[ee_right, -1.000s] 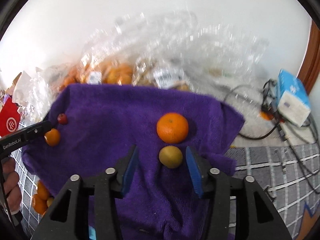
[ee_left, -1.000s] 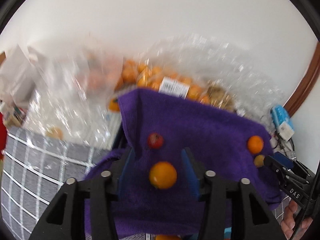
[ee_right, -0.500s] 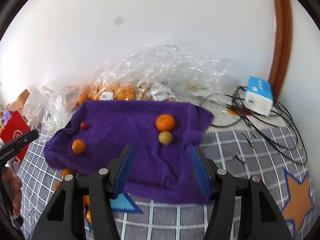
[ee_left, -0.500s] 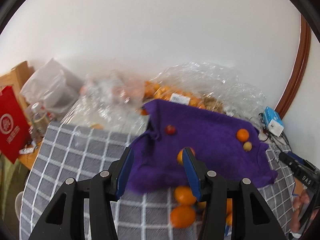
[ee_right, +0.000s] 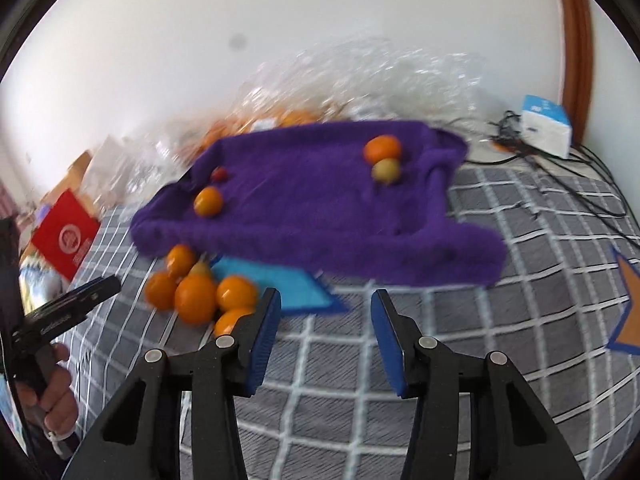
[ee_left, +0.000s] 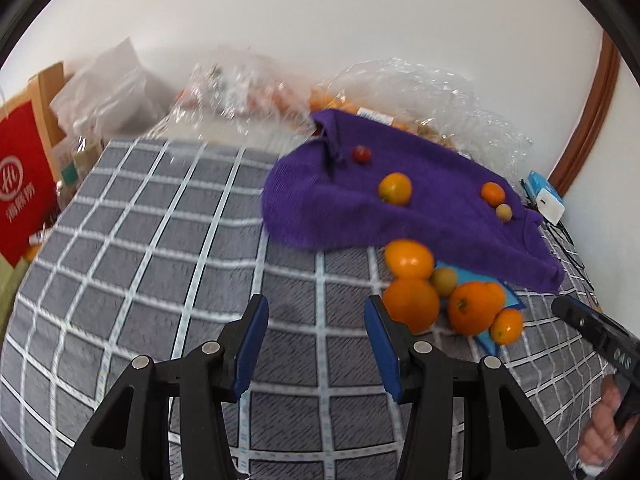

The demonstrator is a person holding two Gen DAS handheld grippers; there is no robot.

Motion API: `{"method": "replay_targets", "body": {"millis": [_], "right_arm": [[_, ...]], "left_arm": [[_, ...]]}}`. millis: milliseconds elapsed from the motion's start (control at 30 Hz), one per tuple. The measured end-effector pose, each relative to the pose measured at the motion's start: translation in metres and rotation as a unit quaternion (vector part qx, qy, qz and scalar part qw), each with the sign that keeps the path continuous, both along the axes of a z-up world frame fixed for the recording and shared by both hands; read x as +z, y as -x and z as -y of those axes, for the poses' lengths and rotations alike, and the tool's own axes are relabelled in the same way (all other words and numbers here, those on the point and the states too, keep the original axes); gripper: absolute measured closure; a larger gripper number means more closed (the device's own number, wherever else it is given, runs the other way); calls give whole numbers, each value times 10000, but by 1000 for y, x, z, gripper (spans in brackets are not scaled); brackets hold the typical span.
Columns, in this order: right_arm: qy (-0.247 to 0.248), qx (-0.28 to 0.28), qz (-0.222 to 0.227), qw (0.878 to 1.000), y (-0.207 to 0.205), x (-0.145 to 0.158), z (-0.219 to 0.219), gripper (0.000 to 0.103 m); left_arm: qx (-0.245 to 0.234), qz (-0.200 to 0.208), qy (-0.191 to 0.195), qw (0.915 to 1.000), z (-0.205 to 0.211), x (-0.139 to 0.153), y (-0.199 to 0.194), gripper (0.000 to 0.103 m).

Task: Organize fruits
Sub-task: 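Move both open tools back toward the remaining fruit cluster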

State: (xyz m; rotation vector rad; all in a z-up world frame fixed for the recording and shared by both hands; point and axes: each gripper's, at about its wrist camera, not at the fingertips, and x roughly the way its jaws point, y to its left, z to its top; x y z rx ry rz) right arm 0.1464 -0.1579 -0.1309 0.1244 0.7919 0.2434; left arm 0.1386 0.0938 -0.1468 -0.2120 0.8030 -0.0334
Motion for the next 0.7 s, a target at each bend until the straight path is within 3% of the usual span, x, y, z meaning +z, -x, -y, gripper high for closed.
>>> {"method": "replay_targets", "body": {"millis": [200,333,533,600,700], "right_arm": [[236,376,-34,9990,3,-12,-37,55],[267,482,-142,9984,0,-21,-52,54],[528,400,-296,9974,-15,-35,-68,54],[565,398,-237,9973,-15,-35,-69,63],[496,420,-206,9977,-13,-32,-65,63]], "left_arm": [[249,189,-192,9993,-4,-9,14,55],[288,208,40,9994,-12,-10,19,55],[463,8,57,9989,-17,-14,16,55],[476,12,64,9988,-17,-14,16,55],[479,-14,58,9988,-18,-15,16,55]]}}
